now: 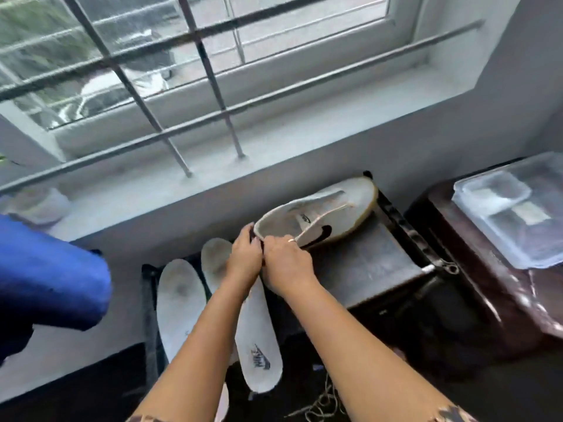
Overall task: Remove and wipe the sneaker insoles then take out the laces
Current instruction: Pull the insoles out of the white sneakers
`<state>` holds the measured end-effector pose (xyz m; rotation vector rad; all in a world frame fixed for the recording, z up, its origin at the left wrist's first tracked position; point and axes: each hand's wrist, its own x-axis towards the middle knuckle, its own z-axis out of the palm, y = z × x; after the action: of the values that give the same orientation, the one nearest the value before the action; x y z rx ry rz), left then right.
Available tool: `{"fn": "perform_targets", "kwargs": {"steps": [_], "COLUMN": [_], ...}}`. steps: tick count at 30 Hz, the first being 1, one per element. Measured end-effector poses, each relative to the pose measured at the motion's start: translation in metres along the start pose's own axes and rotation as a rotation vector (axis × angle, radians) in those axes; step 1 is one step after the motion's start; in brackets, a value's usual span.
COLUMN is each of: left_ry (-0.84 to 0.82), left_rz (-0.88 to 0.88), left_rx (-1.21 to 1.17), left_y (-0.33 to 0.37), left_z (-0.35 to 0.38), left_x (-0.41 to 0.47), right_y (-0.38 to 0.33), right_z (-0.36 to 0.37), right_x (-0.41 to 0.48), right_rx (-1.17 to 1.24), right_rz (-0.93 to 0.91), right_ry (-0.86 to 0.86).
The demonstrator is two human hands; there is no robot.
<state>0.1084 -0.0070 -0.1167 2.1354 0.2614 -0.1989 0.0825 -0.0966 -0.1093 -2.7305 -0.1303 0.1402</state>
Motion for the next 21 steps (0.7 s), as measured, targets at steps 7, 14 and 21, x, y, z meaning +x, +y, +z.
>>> {"fn": "perform_targets", "kwargs": {"steps": [7, 14, 21], "left_ry": [-0.251, -0.393, -0.603], "left_rz": [-0.139, -0.230, -0.154], "left_rx": [-0.385, -0.262, -0.220], "left_y": [0.009, 0.047, 0.073], "left_z": [-0.001, 0.025, 0.092], "left_x": [0.011, -0.021, -0.095], "right_y": [0.018, 0.059, 0.123], "right_z": [0.015, -0.039, -0.079], "right_x": [0.004, -0.050, -0.169], "right_rx": [-0.027, -0.002, -0.182], "right_rz": [-0.026, -0.209, -0.334], "right_ry": [0.021, -0.077, -0.066]}}
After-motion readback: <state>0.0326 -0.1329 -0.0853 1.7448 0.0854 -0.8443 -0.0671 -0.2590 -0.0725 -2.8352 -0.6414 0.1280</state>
